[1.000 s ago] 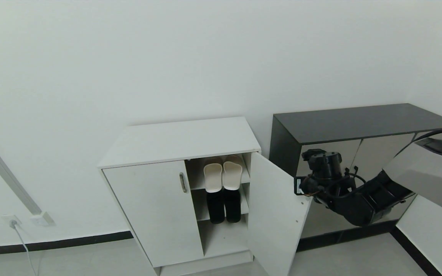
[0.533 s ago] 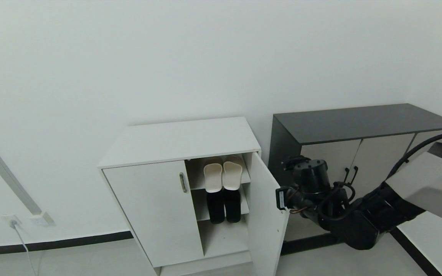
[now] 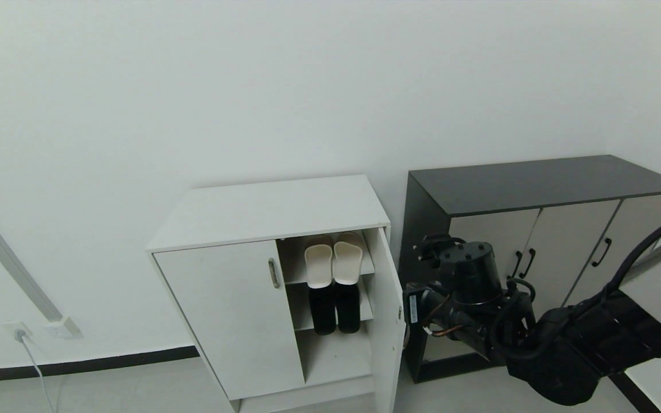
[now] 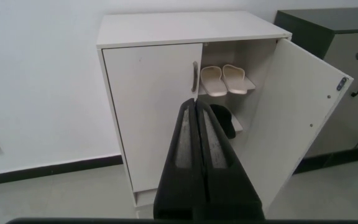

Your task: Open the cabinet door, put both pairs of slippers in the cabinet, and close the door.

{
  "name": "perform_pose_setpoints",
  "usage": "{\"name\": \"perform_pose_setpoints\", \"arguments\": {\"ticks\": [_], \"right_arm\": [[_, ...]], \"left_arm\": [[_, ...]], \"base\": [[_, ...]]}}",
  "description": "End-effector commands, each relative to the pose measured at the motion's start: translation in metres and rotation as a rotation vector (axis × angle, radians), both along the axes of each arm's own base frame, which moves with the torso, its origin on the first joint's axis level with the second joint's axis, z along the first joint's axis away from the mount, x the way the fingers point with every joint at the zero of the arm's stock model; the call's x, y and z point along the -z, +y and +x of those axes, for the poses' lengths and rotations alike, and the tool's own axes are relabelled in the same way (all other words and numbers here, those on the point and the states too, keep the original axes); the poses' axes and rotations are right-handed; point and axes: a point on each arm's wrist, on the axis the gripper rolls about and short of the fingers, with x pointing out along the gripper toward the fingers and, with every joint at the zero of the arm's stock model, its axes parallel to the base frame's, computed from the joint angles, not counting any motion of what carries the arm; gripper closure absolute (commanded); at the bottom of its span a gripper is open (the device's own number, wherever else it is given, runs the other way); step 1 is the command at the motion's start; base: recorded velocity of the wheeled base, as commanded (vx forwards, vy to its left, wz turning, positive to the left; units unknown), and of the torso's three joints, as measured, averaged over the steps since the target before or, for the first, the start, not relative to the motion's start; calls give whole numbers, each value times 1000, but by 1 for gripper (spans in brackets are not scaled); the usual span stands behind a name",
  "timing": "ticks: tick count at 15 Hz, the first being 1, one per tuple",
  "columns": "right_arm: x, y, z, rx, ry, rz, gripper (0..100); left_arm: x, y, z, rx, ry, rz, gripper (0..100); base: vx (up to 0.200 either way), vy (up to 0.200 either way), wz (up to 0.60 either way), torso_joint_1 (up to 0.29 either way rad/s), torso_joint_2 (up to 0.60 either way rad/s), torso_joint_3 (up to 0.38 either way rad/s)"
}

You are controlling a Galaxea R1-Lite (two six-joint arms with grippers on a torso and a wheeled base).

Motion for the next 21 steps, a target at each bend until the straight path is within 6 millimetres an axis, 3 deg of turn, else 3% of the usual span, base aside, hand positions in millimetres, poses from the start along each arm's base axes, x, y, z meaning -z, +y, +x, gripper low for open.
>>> {"name": "perform_pose_setpoints", "arguments": {"ticks": [1, 8, 10, 13, 15, 21], "right_arm": [[5, -3, 1, 5, 12, -10, 100], [61, -2, 23, -17, 83, -30, 100], [64, 7, 19, -57, 84, -19, 100], [48, 26, 1, -126, 29, 23, 100], [34, 23, -6, -141, 6, 42, 100], [41, 19, -11, -171, -44, 6, 100]], "left_arm": [[0, 0, 0, -1, 0, 1, 100], [0, 0, 0, -1, 0, -1, 100], [0, 0, 0, -1, 0, 1, 100], [0, 0, 0, 1, 0, 1, 100], [0, 0, 0, 1, 0, 1, 100], [0, 0, 0, -1, 0, 1, 100]], "base": [[0, 0, 0, 0, 0, 0], [0, 0, 0, 0, 0, 0], [0, 0, 0, 0, 0, 0], [0, 0, 0, 0, 0, 0], [0, 0, 0, 0, 0, 0], [0, 0, 100, 1, 1, 0]]}}
